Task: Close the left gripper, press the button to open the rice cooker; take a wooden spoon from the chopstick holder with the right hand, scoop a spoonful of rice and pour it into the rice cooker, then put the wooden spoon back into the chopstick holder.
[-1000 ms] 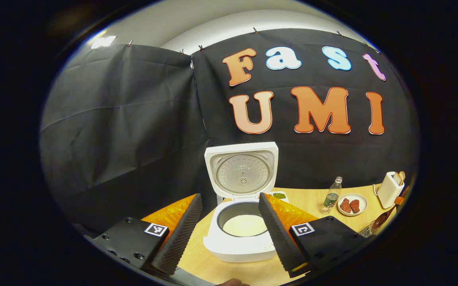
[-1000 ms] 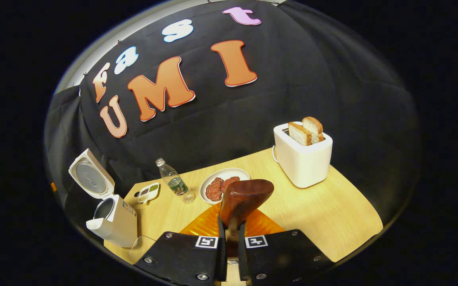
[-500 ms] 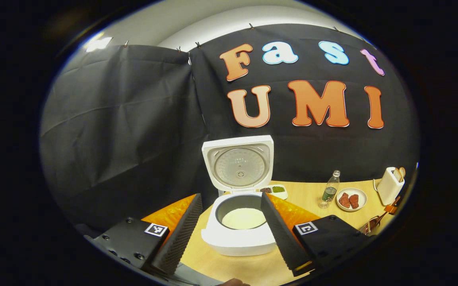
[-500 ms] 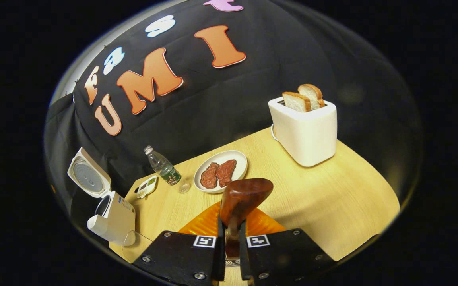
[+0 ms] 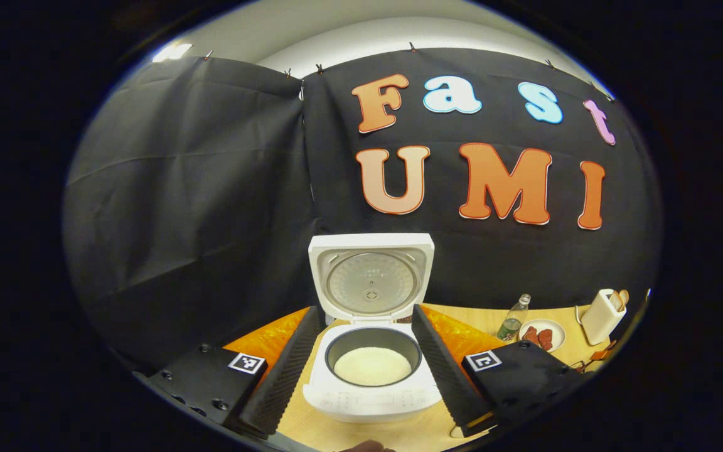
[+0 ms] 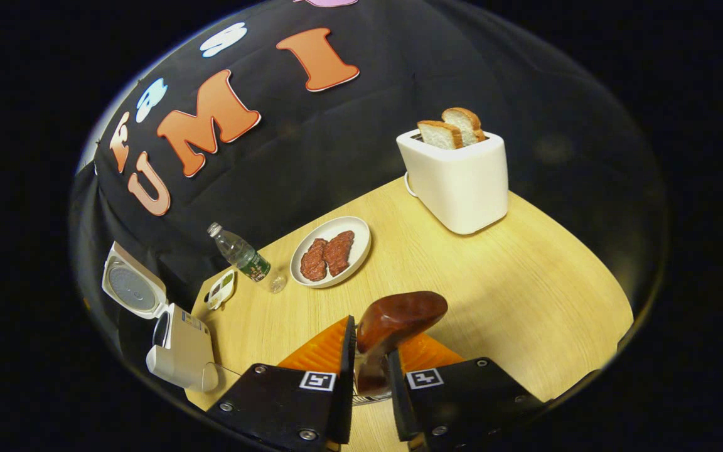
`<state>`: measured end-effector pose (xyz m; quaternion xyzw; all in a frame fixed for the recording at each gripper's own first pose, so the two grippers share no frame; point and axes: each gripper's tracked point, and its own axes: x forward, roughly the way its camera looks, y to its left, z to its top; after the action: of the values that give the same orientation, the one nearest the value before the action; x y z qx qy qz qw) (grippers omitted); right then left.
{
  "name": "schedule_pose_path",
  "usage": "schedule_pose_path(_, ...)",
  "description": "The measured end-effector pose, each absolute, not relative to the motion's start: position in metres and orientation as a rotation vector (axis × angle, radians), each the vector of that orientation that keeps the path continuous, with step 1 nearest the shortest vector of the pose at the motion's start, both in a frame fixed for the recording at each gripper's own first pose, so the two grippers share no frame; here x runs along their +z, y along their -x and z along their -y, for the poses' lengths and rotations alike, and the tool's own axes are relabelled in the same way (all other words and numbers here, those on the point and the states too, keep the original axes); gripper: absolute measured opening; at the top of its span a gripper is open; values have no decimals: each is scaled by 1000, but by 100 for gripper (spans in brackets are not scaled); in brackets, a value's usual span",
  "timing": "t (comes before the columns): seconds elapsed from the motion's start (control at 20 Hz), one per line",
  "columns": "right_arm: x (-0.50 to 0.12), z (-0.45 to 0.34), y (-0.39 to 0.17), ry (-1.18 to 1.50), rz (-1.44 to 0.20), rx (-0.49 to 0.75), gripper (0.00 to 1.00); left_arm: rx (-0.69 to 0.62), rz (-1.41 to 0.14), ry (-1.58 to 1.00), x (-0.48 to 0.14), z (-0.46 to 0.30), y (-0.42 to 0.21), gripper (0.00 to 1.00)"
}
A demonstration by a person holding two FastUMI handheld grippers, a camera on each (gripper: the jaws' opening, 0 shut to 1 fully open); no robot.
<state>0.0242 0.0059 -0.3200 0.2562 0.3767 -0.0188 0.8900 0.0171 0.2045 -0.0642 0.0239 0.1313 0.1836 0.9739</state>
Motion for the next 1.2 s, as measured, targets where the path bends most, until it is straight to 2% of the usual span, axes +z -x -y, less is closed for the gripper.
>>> schedule_pose_path(0.05,-315,-2,-20,-527,-782,-51,28,330,-263,-17,-60,-204,-32,96)
schedule_pose_path(0.1,-308,1,-14,-523,-776,-72,28,295,-267,7,-54,-206,-48,100)
schedule_pose_path(0.25,-288,11,3,-510,-760,-118,32,270,-244,21,-30,-230,-91,96)
schedule_pose_path(0.3,-280,14,8,-499,-748,-132,44,267,-239,16,-22,-238,-105,98)
schedule_pose_path(0.35,-271,18,13,-490,-733,-147,41,257,-226,18,-13,-242,-119,96)
schedule_pose_path(0.4,-260,20,19,-483,-715,-162,60,248,-224,23,-8,-247,-137,96)
schedule_pose_path(0.45,-247,23,23,-479,-690,-175,55,242,-217,29,-1,-253,-153,96)
schedule_pose_path(0.5,-234,26,29,-472,-667,-190,72,238,-227,25,3,-258,-168,96)
schedule_pose_path(0.6,-207,32,37,-453,-613,-217,81,232,-238,33,10,-266,-201,96)
schedule_pose_path(0.75,-169,39,53,-426,-547,-249,84,236,-306,34,-4,-274,-239,96)
schedule_pose_path(0.9,-142,50,72,-410,-493,-284,85,219,-449,-8,-39,-276,-272,96)
schedule_pose_path(1.0,-133,53,85,-394,-475,-296,84,211,-549,-57,-68,-274,-285,96)
schedule_pose_path(1.2,-140,62,105,-392,-486,-330,84,250,-618,-5,-96,-284,-294,97)
